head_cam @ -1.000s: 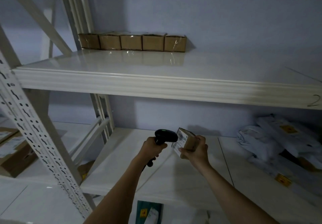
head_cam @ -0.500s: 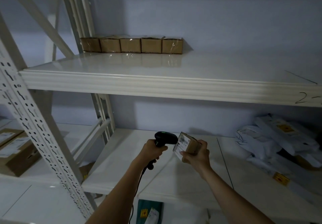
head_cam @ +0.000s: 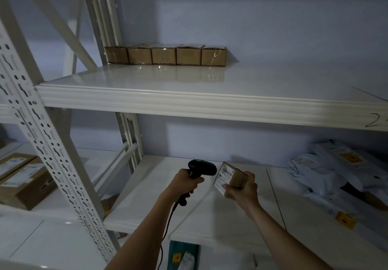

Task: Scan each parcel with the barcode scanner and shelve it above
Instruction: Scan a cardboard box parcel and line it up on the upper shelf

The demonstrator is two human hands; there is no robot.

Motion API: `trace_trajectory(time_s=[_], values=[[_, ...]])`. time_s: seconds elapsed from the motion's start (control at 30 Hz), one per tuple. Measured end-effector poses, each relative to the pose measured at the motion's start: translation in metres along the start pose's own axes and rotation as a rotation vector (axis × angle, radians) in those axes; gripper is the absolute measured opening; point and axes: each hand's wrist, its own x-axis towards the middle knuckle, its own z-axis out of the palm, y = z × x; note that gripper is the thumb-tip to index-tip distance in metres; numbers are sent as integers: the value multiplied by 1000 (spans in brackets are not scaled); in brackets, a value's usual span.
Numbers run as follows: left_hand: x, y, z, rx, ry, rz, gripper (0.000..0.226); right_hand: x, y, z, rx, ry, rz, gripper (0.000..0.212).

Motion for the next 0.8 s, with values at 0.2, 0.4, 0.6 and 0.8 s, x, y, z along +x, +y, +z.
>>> trace_trajectory(time_s=[0.2,0.4,0.6,0.8], values=[[2,-3,-5,-12,1,-5,20,0,-1,0,-22,-6,47,76],[5,-19,-10,-97,-18,-66,25,-2,-1,0,55,-27,163,81],[10,-72,-9,-194,66,-284,36,-7,-3,-3,174,-120,381,88],[19,-115,-14,-160,258,-416,30,-14,-4,-5,189,-189,507,79]])
